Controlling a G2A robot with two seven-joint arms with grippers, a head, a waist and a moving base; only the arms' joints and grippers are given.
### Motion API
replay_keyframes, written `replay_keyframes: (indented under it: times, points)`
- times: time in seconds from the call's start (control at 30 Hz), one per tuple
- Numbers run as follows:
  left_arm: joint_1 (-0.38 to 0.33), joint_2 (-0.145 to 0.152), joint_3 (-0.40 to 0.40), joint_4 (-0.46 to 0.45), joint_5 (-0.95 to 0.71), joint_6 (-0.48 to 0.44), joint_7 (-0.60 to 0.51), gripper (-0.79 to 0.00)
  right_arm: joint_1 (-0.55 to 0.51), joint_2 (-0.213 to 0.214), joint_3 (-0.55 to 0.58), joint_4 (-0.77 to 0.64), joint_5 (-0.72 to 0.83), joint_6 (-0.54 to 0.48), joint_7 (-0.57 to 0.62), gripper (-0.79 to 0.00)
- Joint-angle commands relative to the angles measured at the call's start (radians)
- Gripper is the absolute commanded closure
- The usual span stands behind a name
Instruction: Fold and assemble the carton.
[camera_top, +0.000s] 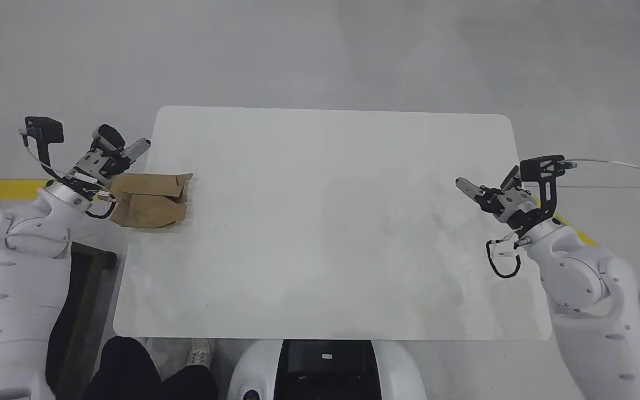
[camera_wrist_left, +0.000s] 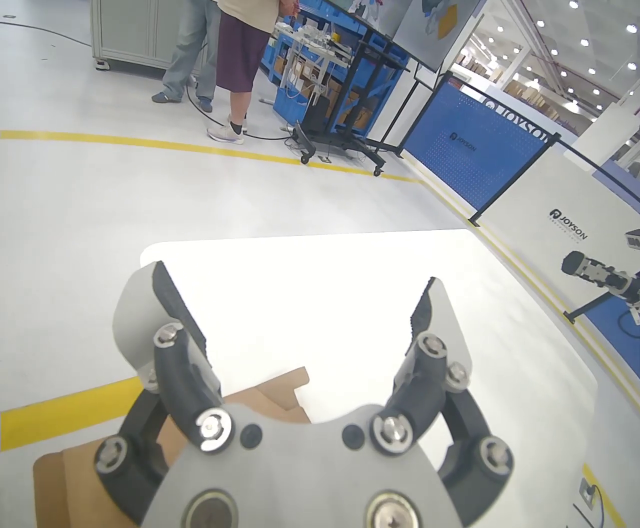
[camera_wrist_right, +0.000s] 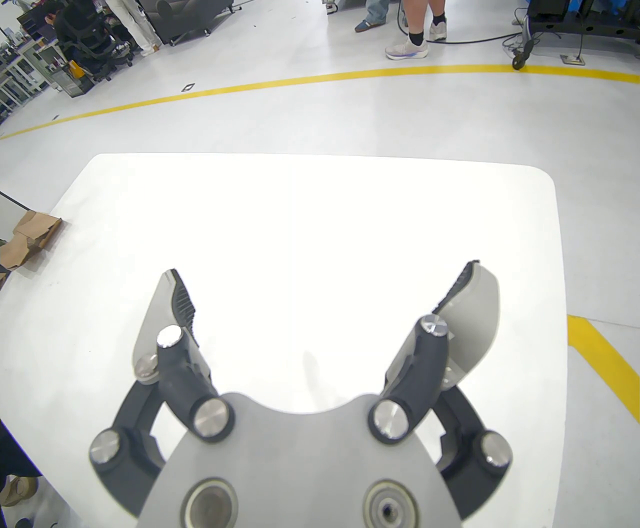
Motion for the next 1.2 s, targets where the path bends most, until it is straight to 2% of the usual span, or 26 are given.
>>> replay_keyframes:
  times: [0.0, 0.07, 0.13, 0.37, 0.6, 0.77, 0.97, 1.17]
  points:
    - [0.0, 0.0, 0.0, 0.0, 0.0, 0.0, 0.0, -0.785, 0.0, 0.0, 0.0, 0.0, 0.0, 0.0, 0.0, -0.785]
    - [0.001, 0.0, -0.001, 0.003, -0.005, 0.011, 0.002, -0.785, 0.0, 0.0, 0.0, 0.0, 0.0, 0.0, 0.0, -0.785]
    - [0.004, -0.002, -0.007, 0.004, -0.062, 0.066, -0.014, -0.785, 0.0, 0.0, 0.0, 0.0, 0.0, 0.0, 0.0, -0.785]
    - [0.021, 0.023, -0.12, 0.025, -0.375, 0.143, -0.281, -0.785, 0.0, 0.0, 0.0, 0.0, 0.0, 0.0, 0.0, -0.785]
    - [0.043, 0.048, -0.25, 0.088, -0.716, 0.294, -0.534, -0.785, 0.0, 0.0, 0.0, 0.0, 0.0, 0.0, 0.0, -0.785]
    - [0.055, 0.061, -0.308, 0.14, -0.813, 0.33, -0.606, -0.785, 0.0, 0.0, 0.0, 0.0, 0.0, 0.0, 0.0, -0.785]
    - [0.035, 0.065, -0.306, 0.251, -0.868, 0.39, -0.667, -0.785, 0.0, 0.0, 0.0, 0.0, 0.0, 0.0, 0.0, -0.785]
    - [-0.008, 0.08, -0.305, 0.368, -0.794, 0.397, -0.624, -0.785, 0.0, 0.0, 0.0, 0.0, 0.0, 0.0, 0.0, -0.785]
